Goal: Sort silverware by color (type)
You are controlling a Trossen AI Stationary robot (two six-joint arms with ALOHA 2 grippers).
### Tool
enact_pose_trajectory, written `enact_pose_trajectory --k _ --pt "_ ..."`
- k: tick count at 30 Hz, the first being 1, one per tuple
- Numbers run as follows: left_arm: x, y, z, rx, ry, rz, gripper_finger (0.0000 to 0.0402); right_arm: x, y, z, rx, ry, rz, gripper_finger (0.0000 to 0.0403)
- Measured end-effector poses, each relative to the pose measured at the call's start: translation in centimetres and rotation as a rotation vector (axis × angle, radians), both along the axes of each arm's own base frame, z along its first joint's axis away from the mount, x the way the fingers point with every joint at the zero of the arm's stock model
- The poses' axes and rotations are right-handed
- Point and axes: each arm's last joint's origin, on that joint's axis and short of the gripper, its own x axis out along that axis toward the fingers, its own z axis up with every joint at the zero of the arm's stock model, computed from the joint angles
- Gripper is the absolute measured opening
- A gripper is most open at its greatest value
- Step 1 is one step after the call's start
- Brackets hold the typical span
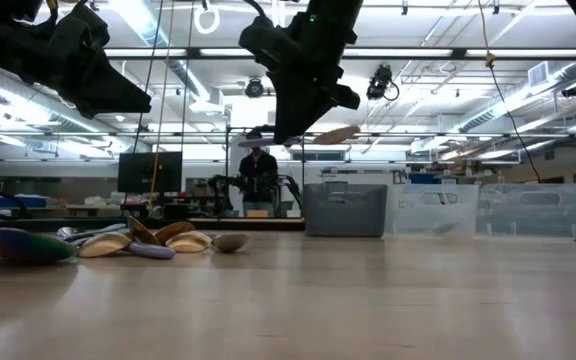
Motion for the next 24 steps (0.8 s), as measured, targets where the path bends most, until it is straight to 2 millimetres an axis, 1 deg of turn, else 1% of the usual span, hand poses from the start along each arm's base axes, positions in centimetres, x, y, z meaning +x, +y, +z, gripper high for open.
enact_pose_trajectory --k 5,12,19,24 --pt "0.0 0.0 0.0 0.0 0.0 0.0 0.0156 -0.1 -0.2 1.9 0.001 -0.038 0.018 0.0057" --pt "0.0 0.0 -0.1 0.001 0.006 0.0 0.0156 -0.5 -0.7 4.2 -0.004 -0.045 0.032 0.0057" --pt "0.0 0.0 -0.1 0.001 0.008 0.0 0.0156 -0.7 -1.0 6.0 -0.014 -0.052 0.046 0.0057" --pt "0.0 0.0 -0.1 0.001 0.008 0.0 0.0156 -1.3 -1.3 7.2 -0.017 -0.019 0.042 0.0058"
